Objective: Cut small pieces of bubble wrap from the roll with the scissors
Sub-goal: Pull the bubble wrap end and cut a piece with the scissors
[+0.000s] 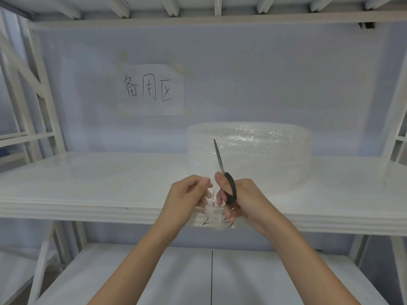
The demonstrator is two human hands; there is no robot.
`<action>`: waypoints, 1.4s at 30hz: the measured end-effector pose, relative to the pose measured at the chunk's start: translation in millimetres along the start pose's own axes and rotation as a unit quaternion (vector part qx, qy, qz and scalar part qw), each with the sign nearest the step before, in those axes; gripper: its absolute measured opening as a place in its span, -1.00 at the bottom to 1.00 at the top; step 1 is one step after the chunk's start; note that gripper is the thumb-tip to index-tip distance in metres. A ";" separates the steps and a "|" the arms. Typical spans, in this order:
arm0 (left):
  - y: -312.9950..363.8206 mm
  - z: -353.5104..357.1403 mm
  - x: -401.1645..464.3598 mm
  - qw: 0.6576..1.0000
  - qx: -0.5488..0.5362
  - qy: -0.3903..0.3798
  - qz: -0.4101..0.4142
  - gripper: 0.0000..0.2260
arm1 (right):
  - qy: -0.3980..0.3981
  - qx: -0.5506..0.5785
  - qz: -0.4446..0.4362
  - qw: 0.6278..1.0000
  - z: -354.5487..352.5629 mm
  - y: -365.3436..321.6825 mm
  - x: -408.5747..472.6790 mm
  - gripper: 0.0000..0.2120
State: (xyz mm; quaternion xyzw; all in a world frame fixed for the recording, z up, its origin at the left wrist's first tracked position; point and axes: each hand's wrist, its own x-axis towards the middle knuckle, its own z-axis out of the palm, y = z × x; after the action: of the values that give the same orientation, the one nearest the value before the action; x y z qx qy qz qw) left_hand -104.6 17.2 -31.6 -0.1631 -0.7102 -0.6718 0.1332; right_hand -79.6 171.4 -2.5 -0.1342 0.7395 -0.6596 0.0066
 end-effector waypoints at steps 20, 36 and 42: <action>3.4 -4.4 6.8 0.995 -0.086 0.050 -0.024 -0.84 | 0.223 -0.115 -0.002 0.968 -91.0 -3.3 -40.1 -0.79; 11.0 11.2 6.4 0.998 -0.058 0.018 -0.017 -0.85 | 0.287 -0.340 0.186 0.876 -150.1 10.1 -23.9 -0.60; 14.6 2.7 5.5 0.999 -0.042 0.015 -0.003 -0.85 | 0.199 -0.499 0.290 0.792 -134.8 -7.0 -6.5 -0.73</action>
State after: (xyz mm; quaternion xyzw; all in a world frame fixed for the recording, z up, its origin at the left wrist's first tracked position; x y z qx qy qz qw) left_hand -103.5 20.9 -16.2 -0.1561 -0.6797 -0.7040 0.1347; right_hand -97.1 303.4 20.8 0.2364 0.9549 -0.1786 -0.0177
